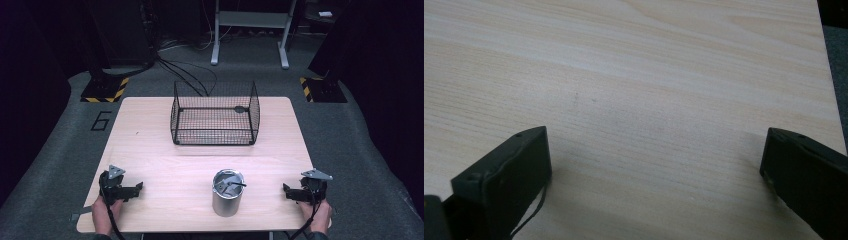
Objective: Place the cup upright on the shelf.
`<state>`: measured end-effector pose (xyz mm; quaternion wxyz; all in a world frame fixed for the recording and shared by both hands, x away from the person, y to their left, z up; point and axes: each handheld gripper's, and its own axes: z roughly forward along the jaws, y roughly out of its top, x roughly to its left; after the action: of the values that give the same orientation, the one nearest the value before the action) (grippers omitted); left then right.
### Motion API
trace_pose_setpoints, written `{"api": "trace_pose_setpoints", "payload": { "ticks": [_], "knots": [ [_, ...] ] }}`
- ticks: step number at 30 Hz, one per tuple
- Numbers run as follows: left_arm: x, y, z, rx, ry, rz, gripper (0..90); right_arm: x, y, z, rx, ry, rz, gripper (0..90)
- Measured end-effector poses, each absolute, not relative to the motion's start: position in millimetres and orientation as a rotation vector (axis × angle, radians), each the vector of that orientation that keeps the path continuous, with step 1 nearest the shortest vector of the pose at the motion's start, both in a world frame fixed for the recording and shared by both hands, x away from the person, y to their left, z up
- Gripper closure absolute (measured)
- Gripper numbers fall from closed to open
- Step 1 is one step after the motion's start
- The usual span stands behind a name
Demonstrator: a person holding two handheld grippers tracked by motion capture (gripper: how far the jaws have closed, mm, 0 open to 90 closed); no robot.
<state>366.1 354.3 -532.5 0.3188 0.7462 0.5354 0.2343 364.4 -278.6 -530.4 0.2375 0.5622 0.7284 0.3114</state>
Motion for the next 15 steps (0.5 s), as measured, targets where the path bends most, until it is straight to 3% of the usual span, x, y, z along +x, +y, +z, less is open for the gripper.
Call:
{"api": "trace_pose_setpoints", "payload": {
  "ticks": [15],
  "knots": [
    [366.1,354.2,-532.6,1.961,1.409,0.617,0.4,364.2,-277.9,-530.2,1.542,1.993,0.85,0.0]
  ]
}}
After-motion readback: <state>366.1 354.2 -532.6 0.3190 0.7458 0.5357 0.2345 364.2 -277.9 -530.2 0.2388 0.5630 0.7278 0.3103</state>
